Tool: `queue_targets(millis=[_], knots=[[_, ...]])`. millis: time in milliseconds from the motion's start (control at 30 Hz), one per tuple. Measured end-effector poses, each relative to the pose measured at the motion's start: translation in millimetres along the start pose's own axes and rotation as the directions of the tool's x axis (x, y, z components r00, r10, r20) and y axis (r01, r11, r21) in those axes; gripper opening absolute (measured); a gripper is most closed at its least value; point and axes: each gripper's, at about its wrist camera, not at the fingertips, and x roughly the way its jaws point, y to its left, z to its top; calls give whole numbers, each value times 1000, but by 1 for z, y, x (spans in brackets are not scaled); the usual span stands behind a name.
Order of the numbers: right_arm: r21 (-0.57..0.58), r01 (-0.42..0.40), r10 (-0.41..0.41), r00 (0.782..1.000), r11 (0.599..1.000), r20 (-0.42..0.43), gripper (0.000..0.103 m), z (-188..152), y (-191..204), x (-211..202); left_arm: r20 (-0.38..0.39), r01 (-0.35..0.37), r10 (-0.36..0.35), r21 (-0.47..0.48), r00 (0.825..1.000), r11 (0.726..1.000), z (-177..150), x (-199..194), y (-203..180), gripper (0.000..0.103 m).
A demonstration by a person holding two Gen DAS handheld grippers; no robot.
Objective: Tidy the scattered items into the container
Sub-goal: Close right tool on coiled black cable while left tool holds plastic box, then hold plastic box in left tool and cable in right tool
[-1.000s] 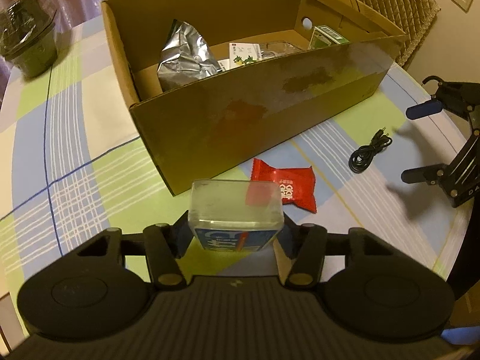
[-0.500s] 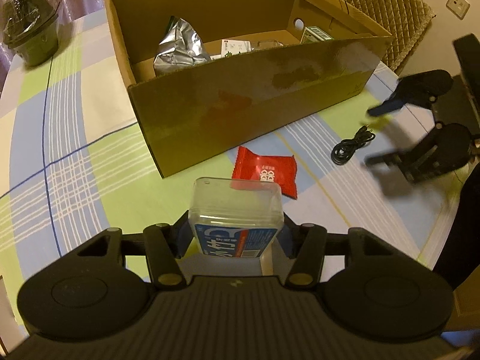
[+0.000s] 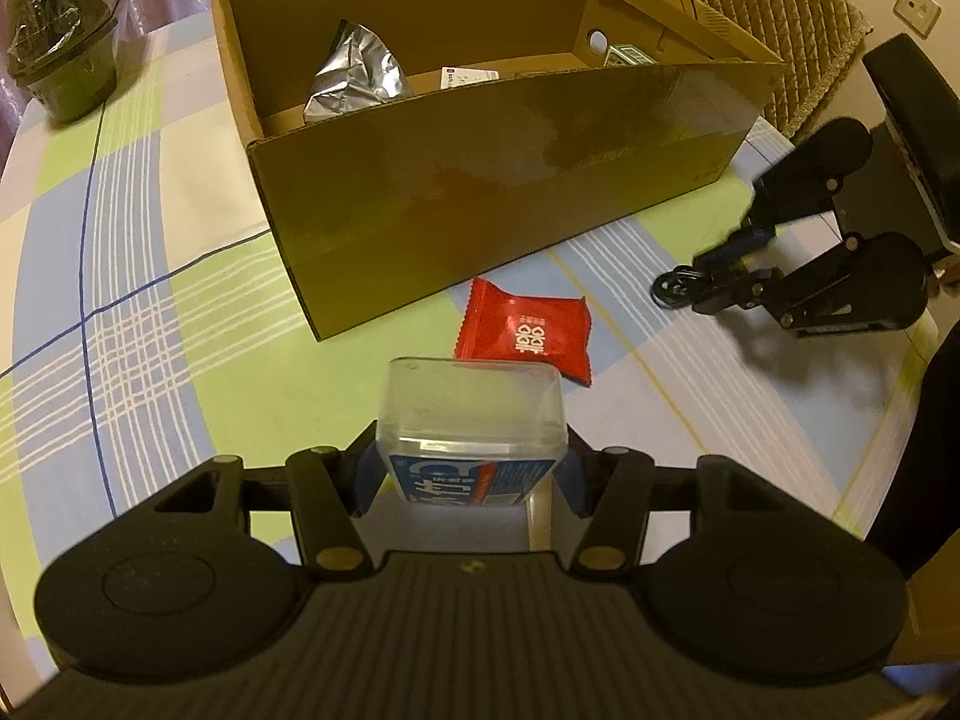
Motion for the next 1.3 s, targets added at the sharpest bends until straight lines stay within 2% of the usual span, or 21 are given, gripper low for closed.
queue_targets(millis=[100, 200, 267, 600, 700, 800, 1067, 1300], knots=[[145, -33, 34, 999, 989, 0, 17, -5, -5, -4, -4, -1, 1, -8, 1000, 1000, 0, 0, 0, 52], [293, -50, 53, 999, 955, -3, 17, -12, -7, -8, -7, -8, 8, -9, 1000, 1000, -1, -1, -1, 52], [325, -57, 61, 998, 944, -1, 17, -15, -4, -10, -8, -4, 4, -8, 1000, 1000, -3, -2, -3, 52], [228, 1, 2, 1000, 974, -13, 18, -19, 19, -11, -39, -17, 18, 23, 999, 1000, -4, 0, -7, 55], [196, 22, -19, 1000, 980, -15, 18, -19, 24, -9, -44, -28, 28, -6, 999, 1000, -2, 1, -6, 61], [186, 38, -36, 999, 982, -11, 18, -20, 28, -9, -37, -24, 23, -47, 999, 999, -2, 3, -5, 62], [175, 57, -58, 998, 983, -2, 18, -22, 31, -10, -44, -57, 56, -40, 997, 998, -2, 4, -9, 53], [179, 62, -65, 998, 982, 10, 18, -26, 34, -12, -24, -63, 61, -50, 998, 997, -3, -3, -6, 52]])
